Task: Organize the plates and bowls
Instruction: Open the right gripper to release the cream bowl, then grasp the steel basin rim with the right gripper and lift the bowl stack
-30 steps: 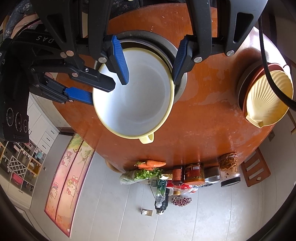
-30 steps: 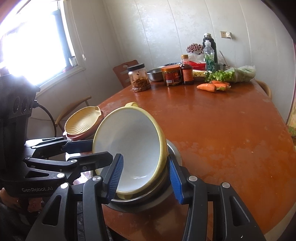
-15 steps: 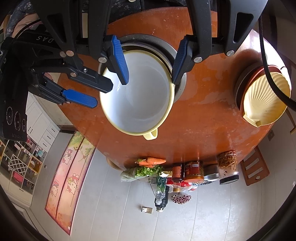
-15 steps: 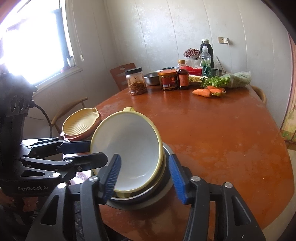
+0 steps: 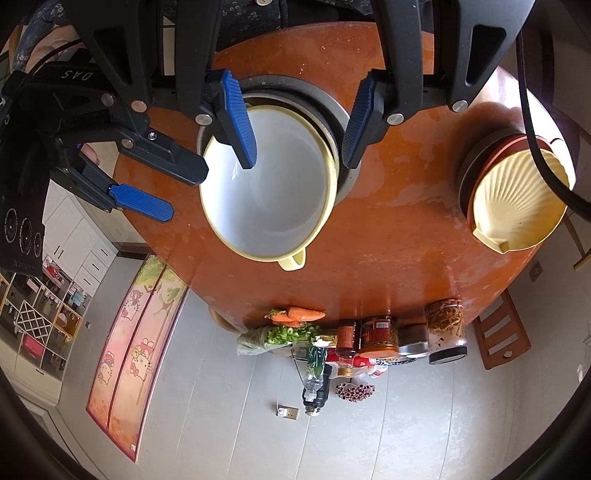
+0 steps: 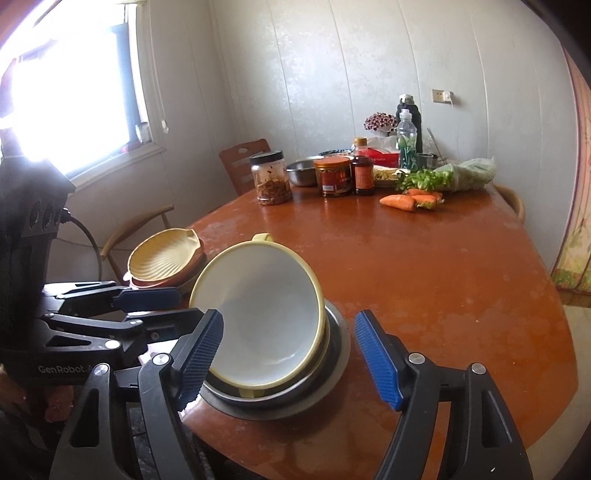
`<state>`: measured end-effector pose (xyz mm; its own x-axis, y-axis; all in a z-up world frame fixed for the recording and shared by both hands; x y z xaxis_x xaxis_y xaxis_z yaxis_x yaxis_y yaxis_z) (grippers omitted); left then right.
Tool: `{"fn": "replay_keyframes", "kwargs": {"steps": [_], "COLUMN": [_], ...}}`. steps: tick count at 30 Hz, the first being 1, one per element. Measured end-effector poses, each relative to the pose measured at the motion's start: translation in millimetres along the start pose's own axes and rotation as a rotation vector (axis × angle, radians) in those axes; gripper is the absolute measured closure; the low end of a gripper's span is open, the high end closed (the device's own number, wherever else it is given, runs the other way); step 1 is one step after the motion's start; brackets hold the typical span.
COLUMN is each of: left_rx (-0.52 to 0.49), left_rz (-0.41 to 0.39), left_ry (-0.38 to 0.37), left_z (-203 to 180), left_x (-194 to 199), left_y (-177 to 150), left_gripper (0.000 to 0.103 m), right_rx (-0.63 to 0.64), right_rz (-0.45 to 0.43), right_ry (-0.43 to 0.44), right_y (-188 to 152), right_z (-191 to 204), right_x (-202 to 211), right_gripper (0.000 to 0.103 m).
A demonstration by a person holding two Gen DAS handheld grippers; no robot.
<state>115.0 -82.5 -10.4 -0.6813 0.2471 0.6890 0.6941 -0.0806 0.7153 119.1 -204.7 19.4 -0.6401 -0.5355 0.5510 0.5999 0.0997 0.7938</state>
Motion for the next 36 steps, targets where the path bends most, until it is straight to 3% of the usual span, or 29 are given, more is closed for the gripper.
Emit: {"fn": "replay_keyframes", "kwargs": {"steps": [18, 24, 31, 36], "left_rx": [0.026, 0.037, 0.058, 0.07], "left_rz": [0.032, 0.052, 0.085, 0.112], "left_ry": [0.024, 0.02, 0.007, 0.027], "left_z": [9, 11, 17, 25], "left_x": [-4, -14, -32, -44], "left_y": [-8, -11, -16, -21], "left_gripper": [0.05, 0.047, 0.042, 0.039], "right_rx": [0.019, -0.066, -0.257, -0.309], "right_rz": [-0.023, -0.026, 0.052, 0.122], "right_ry": [-0.069, -0.055, -0.005, 0.03], "right_y": [-4, -6, -19, -31], "right_z": [-1, -12, -35, -36], "right_x": [0, -2, -21, -35], "right_gripper": [0.022, 0.018, 0.018, 0.018]}}
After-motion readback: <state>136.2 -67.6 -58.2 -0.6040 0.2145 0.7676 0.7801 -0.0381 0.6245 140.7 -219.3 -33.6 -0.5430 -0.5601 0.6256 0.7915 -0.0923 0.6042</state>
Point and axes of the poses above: each gripper's, at about its wrist camera, not at the fingertips, and x roughly against the way its jaws point, z to its left, y to its top, the point moved 8 cm from there along -x, roughly the way its jaws point, and after that the axes turned 5 degrees about -x, right-handed, at the moved point
